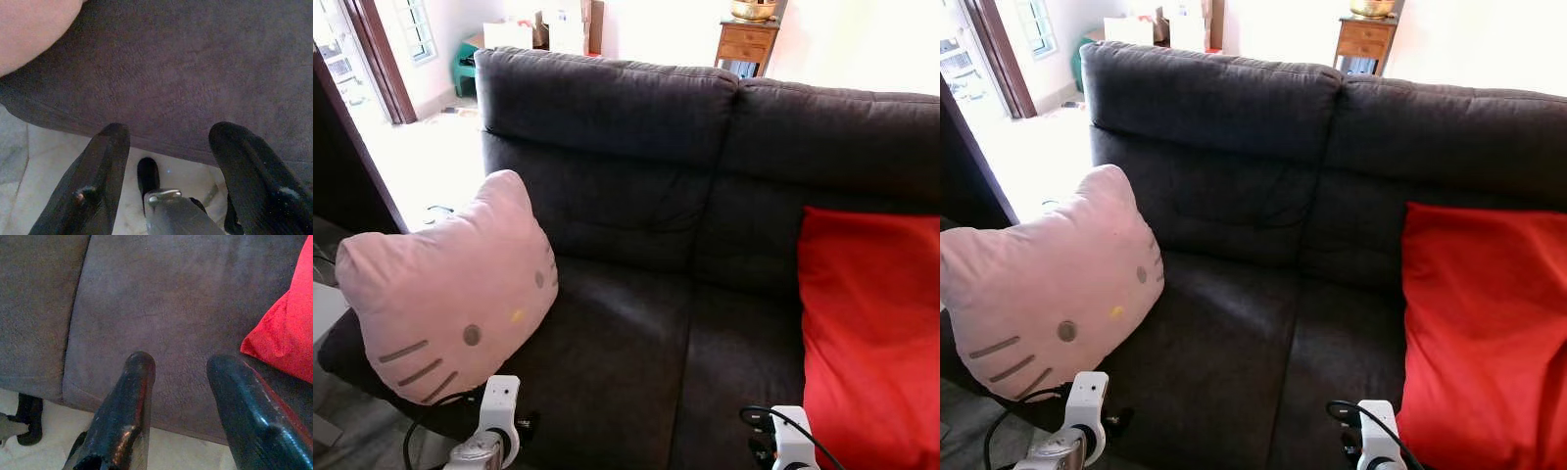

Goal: Move the pillow to the sofa from floor

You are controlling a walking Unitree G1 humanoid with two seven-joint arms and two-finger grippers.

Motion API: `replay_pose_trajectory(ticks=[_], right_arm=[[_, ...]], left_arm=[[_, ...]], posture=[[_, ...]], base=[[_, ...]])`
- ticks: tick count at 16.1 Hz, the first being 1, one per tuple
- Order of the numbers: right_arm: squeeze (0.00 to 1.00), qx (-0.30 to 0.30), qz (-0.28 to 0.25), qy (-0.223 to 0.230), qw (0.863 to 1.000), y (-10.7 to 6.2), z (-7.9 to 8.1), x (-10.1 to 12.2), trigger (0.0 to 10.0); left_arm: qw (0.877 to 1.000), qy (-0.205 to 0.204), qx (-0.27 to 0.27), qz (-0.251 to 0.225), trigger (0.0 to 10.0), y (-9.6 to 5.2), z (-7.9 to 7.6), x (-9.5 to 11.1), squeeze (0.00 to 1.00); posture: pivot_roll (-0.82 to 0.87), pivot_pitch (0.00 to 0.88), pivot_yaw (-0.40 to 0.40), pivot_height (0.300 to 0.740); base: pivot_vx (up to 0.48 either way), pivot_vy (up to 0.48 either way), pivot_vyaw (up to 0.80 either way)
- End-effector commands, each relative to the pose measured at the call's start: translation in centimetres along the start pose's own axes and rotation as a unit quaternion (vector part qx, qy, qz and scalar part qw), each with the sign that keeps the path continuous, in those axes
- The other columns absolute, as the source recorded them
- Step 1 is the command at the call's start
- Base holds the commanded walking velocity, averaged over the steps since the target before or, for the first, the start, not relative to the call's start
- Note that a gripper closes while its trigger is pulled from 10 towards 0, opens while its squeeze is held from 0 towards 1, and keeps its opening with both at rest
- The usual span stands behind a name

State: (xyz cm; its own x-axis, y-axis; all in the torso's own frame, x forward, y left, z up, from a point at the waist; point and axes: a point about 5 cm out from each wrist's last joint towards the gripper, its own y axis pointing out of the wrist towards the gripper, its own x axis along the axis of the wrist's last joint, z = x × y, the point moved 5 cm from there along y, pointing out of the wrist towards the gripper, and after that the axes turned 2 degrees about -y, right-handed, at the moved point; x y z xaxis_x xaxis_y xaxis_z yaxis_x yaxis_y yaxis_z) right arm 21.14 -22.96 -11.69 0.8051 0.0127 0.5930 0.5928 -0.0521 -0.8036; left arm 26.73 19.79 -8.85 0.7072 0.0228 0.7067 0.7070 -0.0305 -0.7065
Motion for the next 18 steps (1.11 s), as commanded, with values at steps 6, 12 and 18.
replay_pose_trajectory(ticks=[6, 12, 18], right_arm=[[0.0, -0.036, -0.019, 0.061, 0.997, -0.2, -1.0, 0.1, 10.0], [0.0, -0.031, -0.016, 0.044, 0.998, 0.1, -0.5, 0.9, 10.0], [0.0, -0.029, -0.034, 0.021, 0.999, 0.5, -0.3, 3.6, 10.0]], left_arm=[[0.998, 0.045, -0.042, -0.017, 10.0, 0.7, -1.7, 3.0, 0.0], [0.998, 0.025, -0.035, -0.041, 10.0, 1.0, -1.7, 5.4, 0.0], [0.999, -0.013, -0.019, -0.032, 10.0, 1.2, -2.6, 5.0, 0.0]], posture=[[-0.11, 0.0, 0.073, 0.74], [-0.09, 0.0, 0.042, 0.74], [-0.05, 0.0, -0.02, 0.74]], base=[[0.0, 0.0, 0.0], [0.0, 0.0, 0.0], [0.0, 0.0, 0.0]])
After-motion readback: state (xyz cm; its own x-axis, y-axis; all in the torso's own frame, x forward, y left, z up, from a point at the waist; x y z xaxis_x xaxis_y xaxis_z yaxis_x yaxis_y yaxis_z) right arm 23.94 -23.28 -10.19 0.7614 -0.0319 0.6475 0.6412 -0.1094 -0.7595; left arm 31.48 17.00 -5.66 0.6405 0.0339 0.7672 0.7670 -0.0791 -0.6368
